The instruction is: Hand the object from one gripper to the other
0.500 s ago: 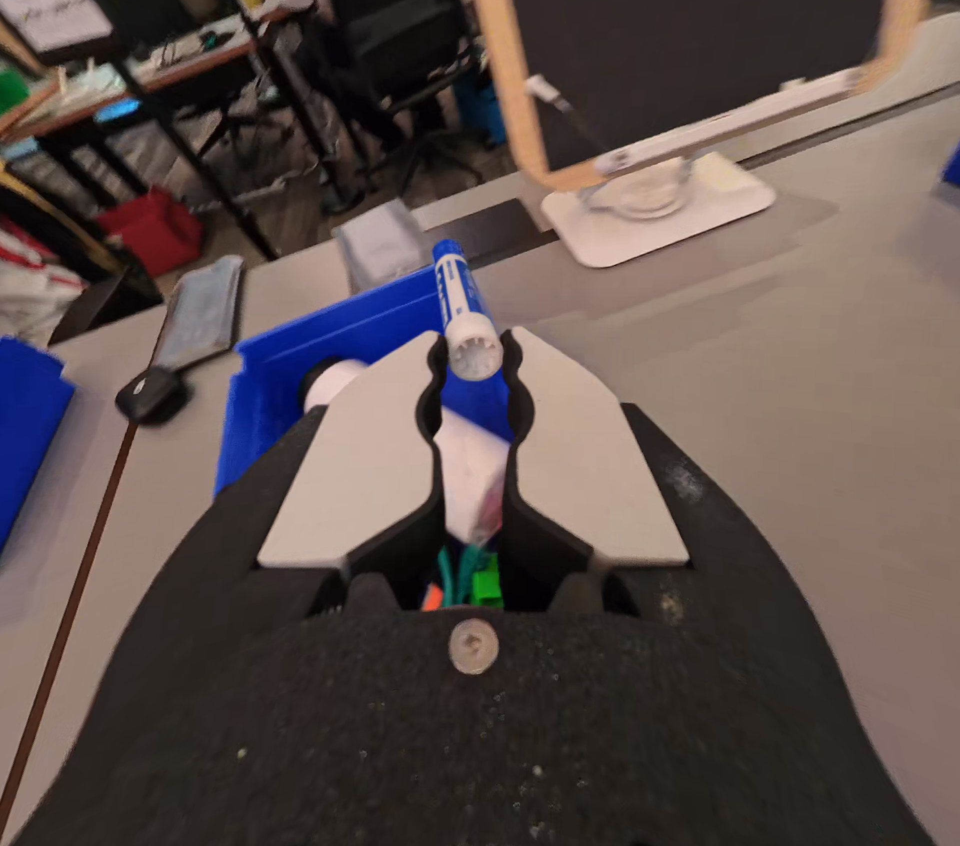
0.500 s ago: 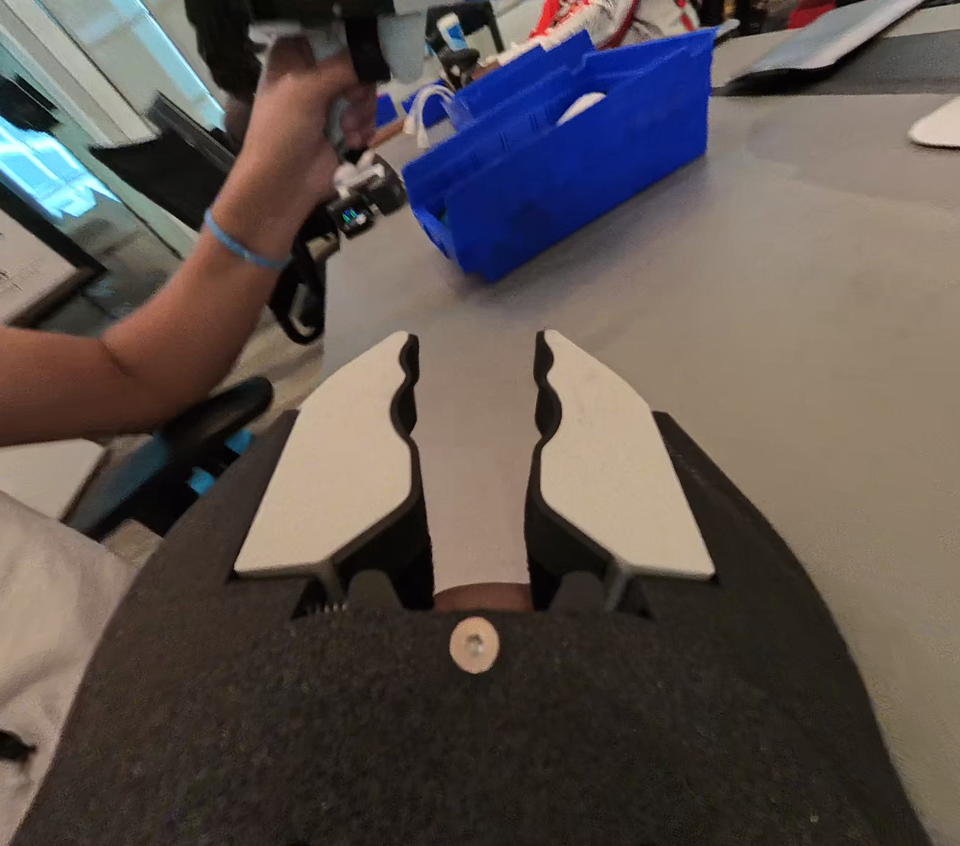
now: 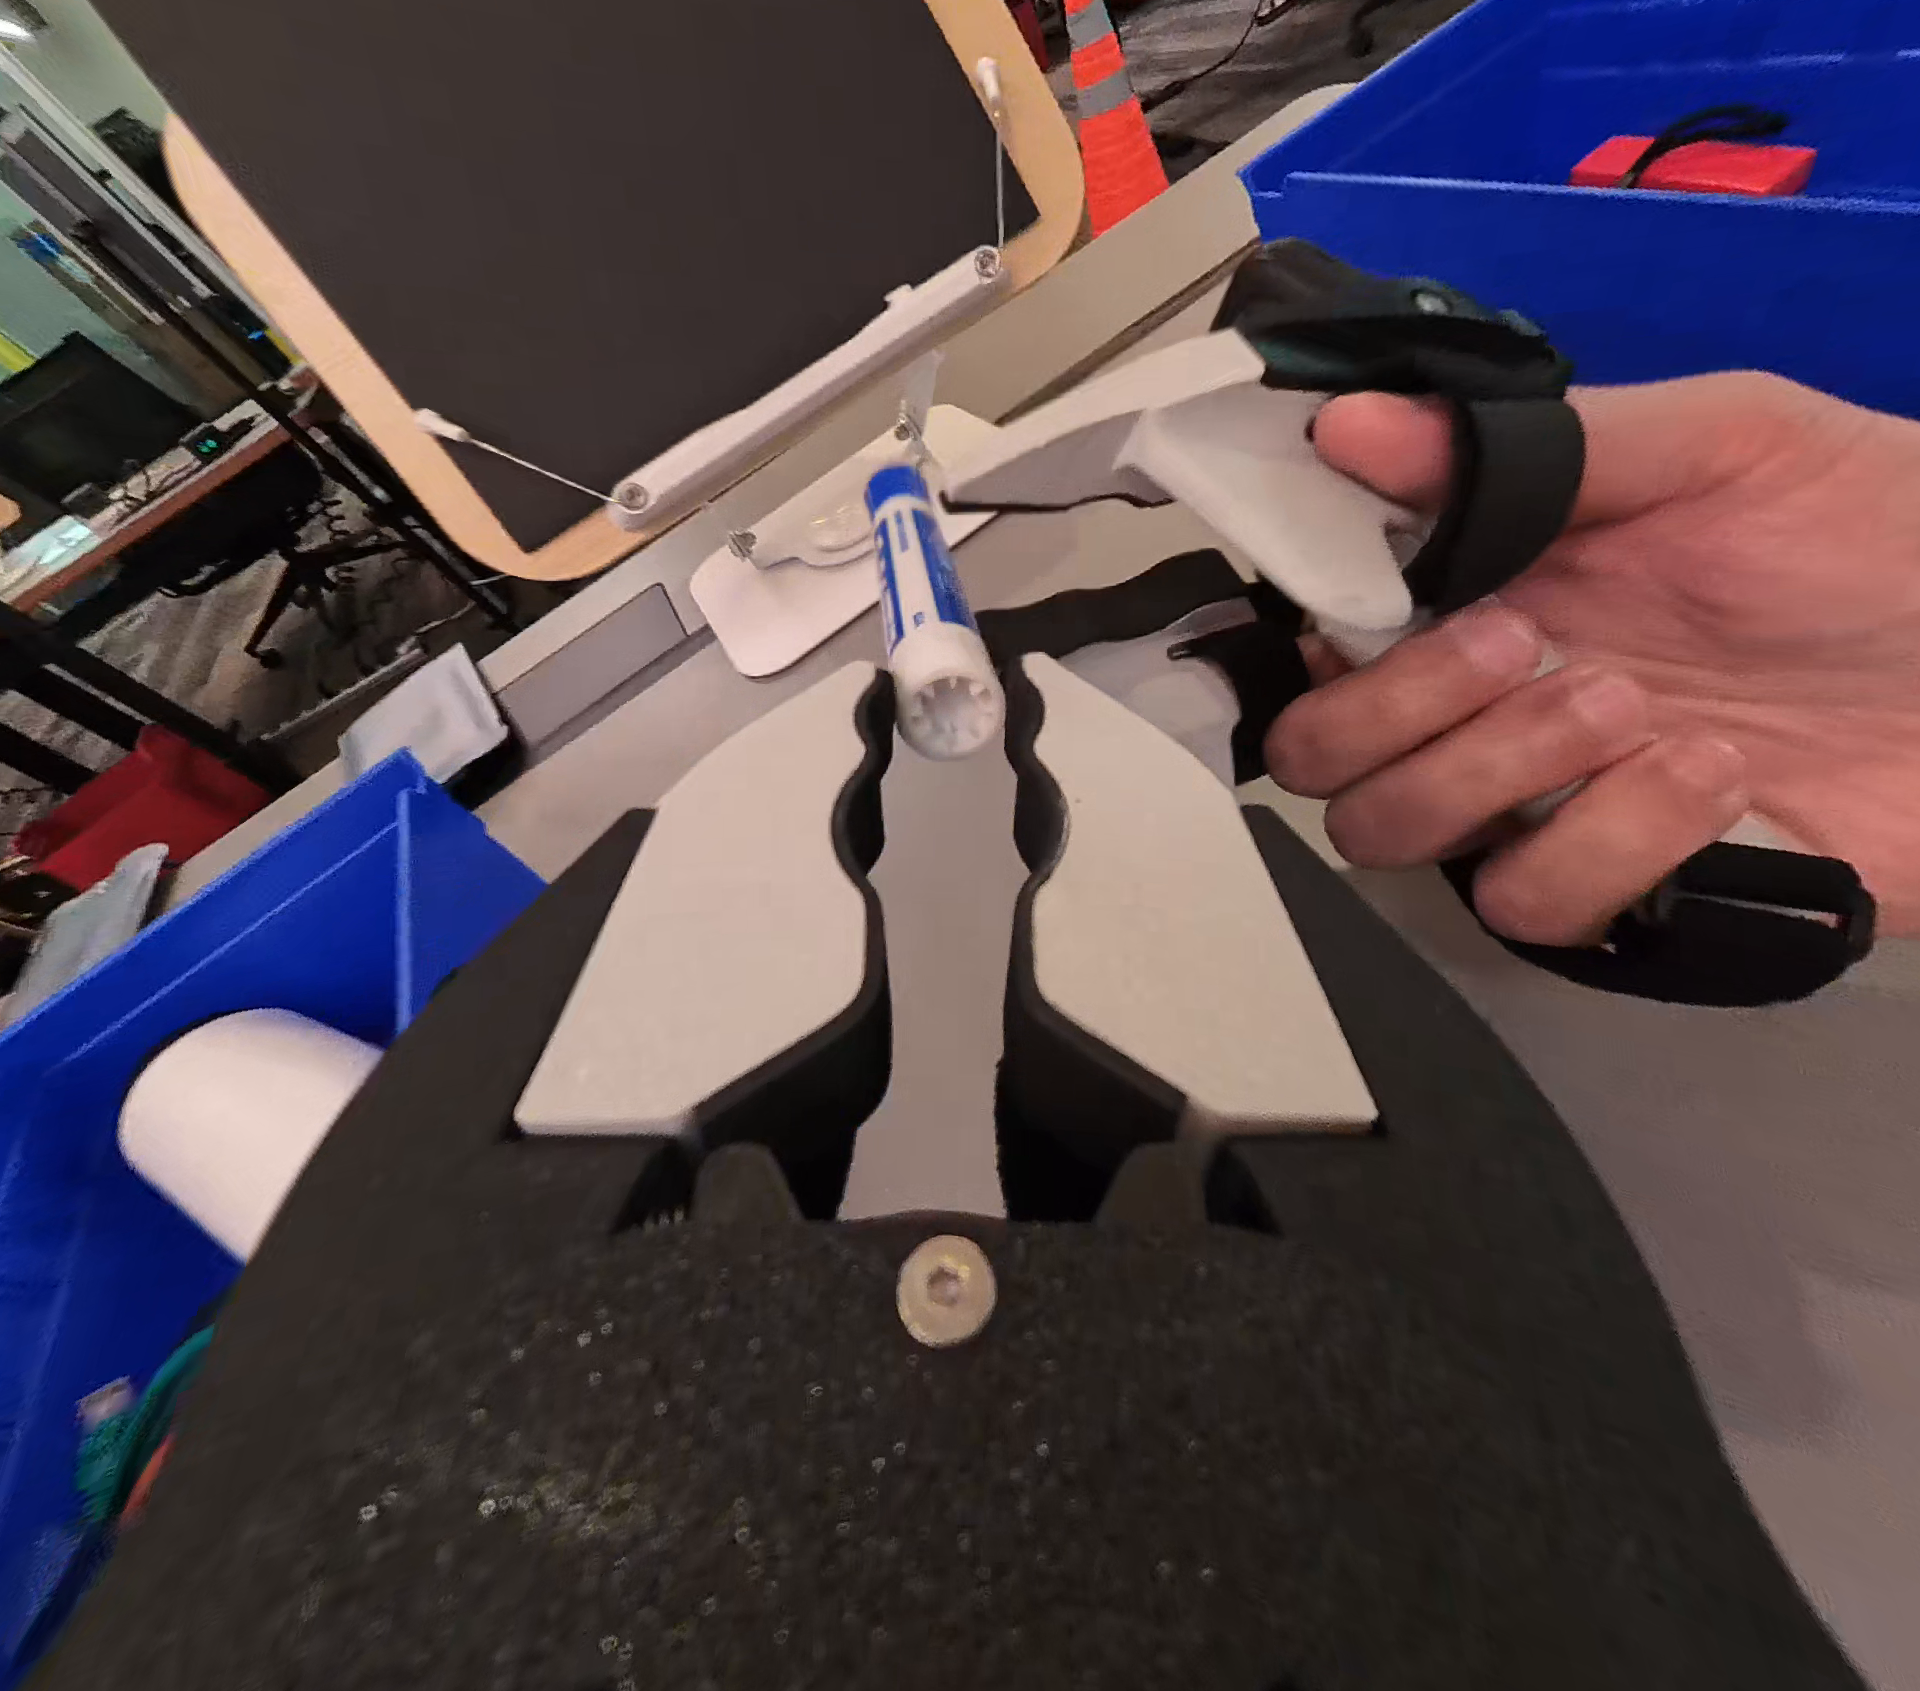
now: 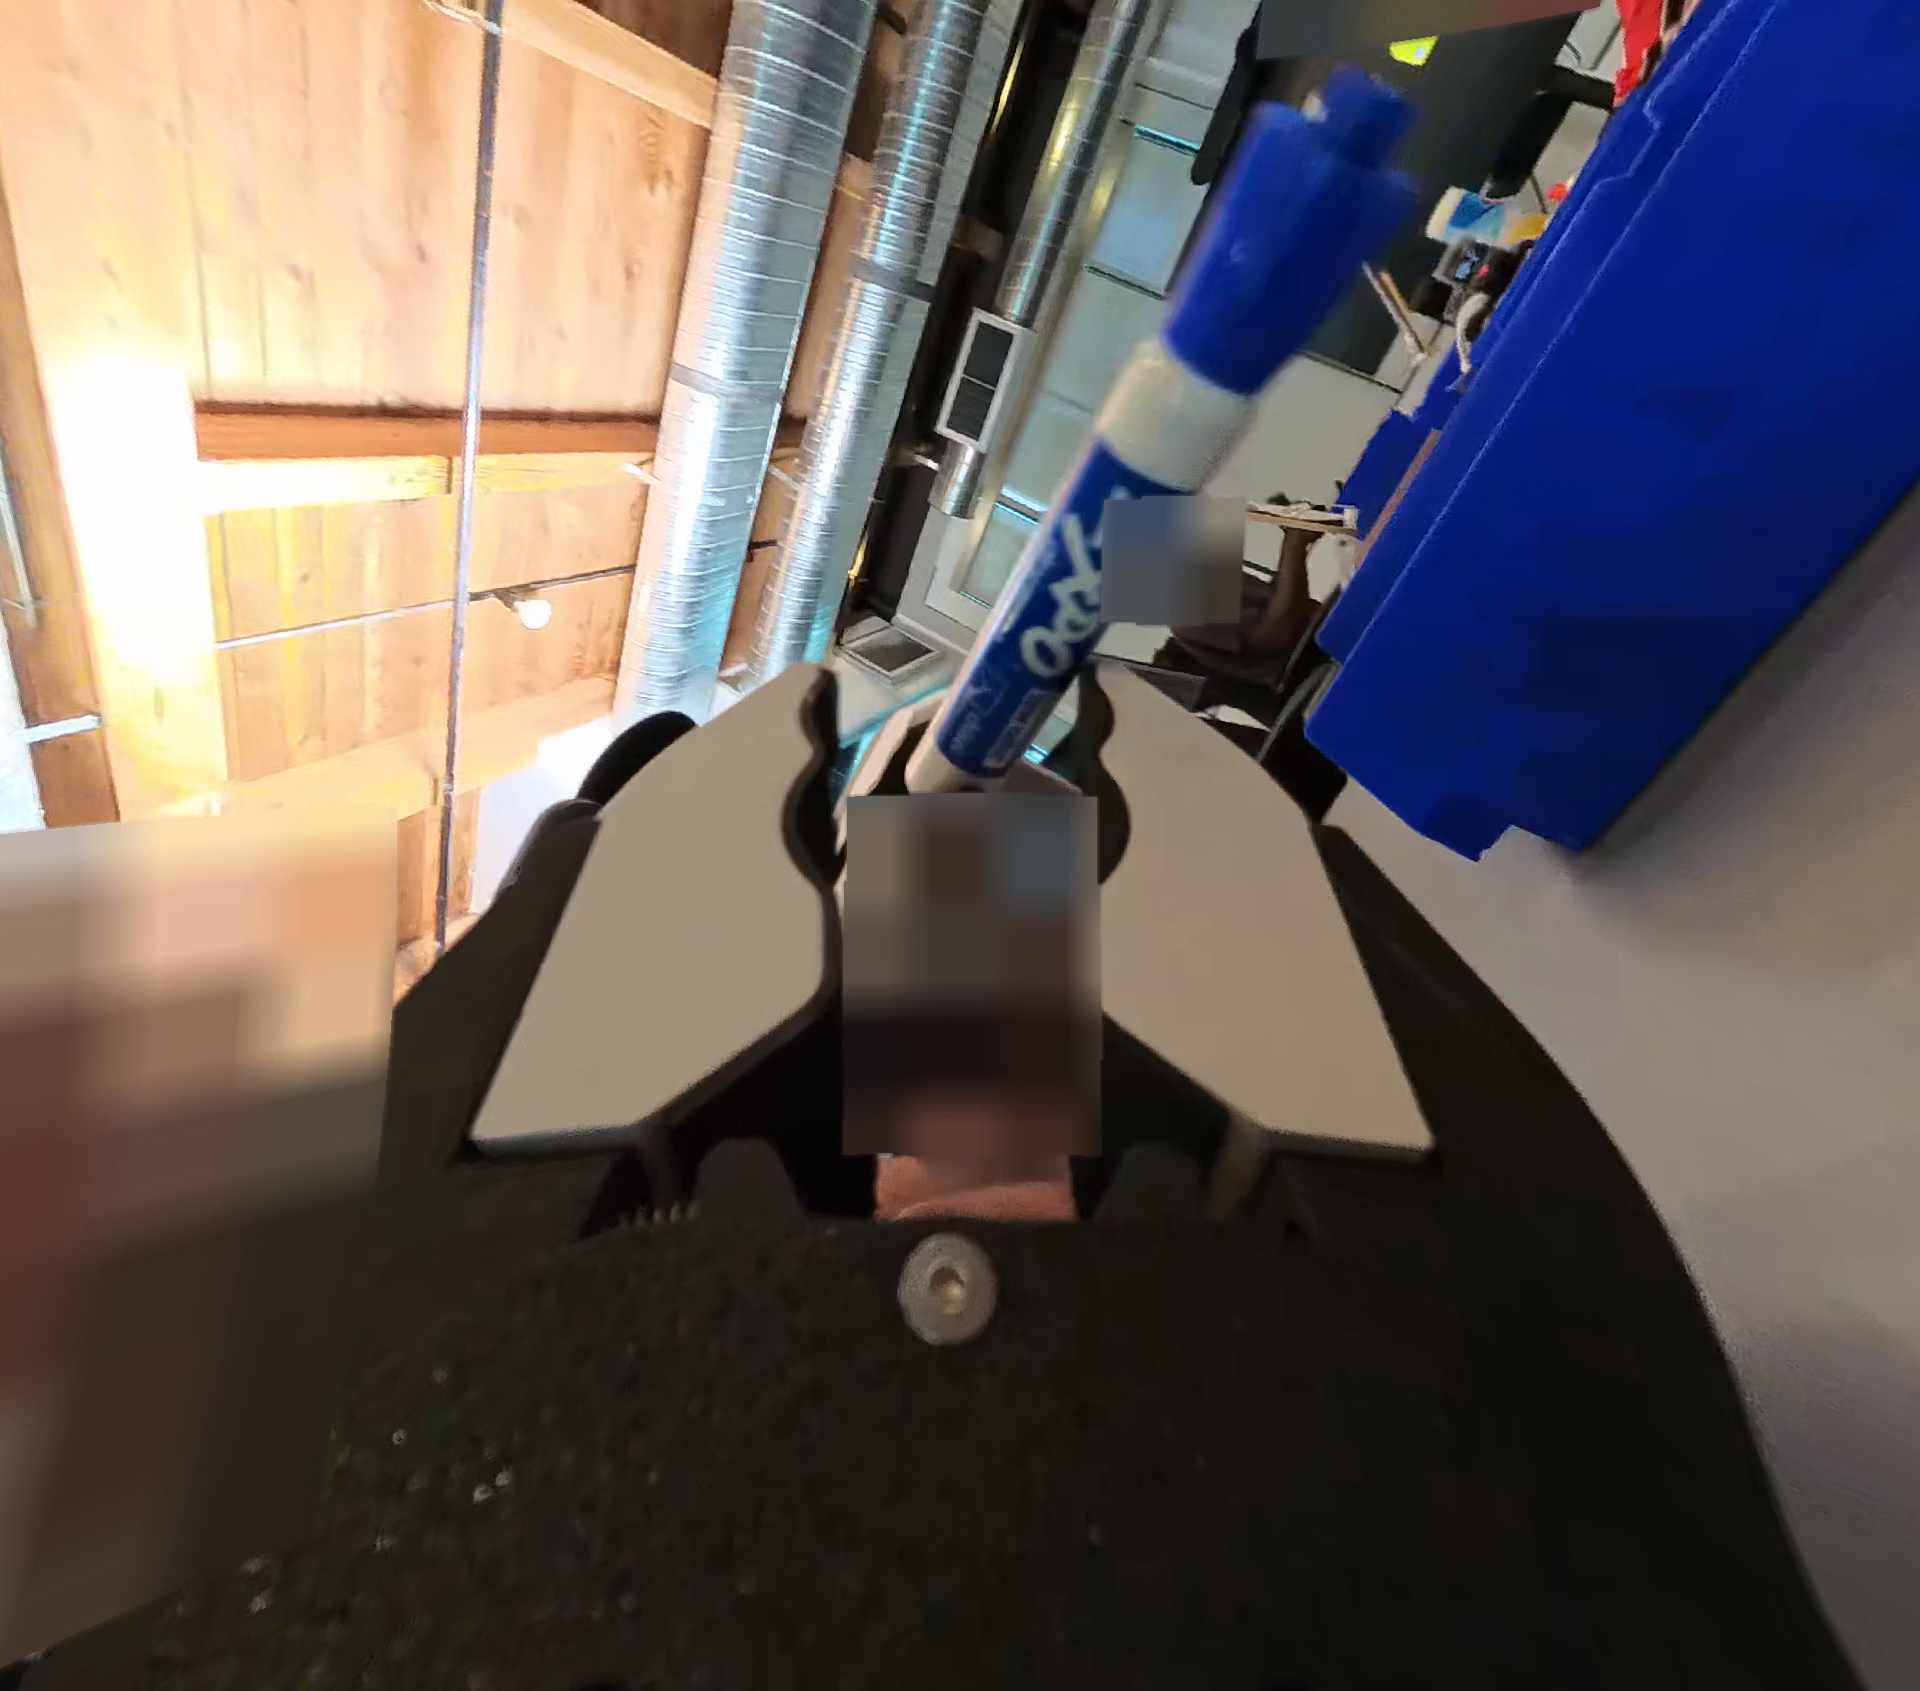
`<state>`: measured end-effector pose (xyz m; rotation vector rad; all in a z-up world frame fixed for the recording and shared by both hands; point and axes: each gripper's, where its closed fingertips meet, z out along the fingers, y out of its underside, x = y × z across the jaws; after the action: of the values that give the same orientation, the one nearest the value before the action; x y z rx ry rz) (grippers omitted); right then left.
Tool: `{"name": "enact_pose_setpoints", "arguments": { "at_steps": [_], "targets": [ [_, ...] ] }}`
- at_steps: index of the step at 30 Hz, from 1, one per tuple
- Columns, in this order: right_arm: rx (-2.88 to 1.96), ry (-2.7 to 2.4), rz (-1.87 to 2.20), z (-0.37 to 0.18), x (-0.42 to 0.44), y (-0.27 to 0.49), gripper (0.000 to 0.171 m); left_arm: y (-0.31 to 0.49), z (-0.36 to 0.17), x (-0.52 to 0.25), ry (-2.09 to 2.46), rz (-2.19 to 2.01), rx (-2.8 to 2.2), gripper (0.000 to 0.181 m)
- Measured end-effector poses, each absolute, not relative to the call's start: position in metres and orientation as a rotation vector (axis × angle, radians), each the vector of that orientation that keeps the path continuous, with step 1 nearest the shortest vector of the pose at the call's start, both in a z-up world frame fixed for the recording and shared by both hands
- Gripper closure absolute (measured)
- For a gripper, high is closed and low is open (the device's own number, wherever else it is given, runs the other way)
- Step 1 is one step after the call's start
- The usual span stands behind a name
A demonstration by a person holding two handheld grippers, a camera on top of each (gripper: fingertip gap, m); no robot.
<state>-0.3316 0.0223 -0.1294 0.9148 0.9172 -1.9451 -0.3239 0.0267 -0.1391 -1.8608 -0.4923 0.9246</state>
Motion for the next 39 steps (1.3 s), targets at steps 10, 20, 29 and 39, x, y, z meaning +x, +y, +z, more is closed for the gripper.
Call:
{"name": "enact_pose_setpoints", "arguments": {
  "at_steps": [10, 20, 29, 39],
  "targets": [
    [0.941, 0.899, -1.862, -0.152, -0.334, 0.031, 0.151, 0.037, -0.154, -0.319, -0.499, 0.879, -1.852, 0.161],
    [1.369, 1.894, -2.096, -0.2, -0.373, 0.088, 0.153, 0.034, -0.185, -0.321, -0.546, 0.569, -1.896, 0.144],
    [0.887, 2.775, -1.905, -0.218, -0.333, 0.028, 0.153, 0.036, -0.182, -0.319, -0.586, 0.218, -1.809, 0.146],
    [0.742, 2.755, -1.853, -0.22, -0.317, 0.013, 0.153, 0.03, -0.188, -0.318, -0.527, 0.174, -1.84, 0.163]
  ]
}}
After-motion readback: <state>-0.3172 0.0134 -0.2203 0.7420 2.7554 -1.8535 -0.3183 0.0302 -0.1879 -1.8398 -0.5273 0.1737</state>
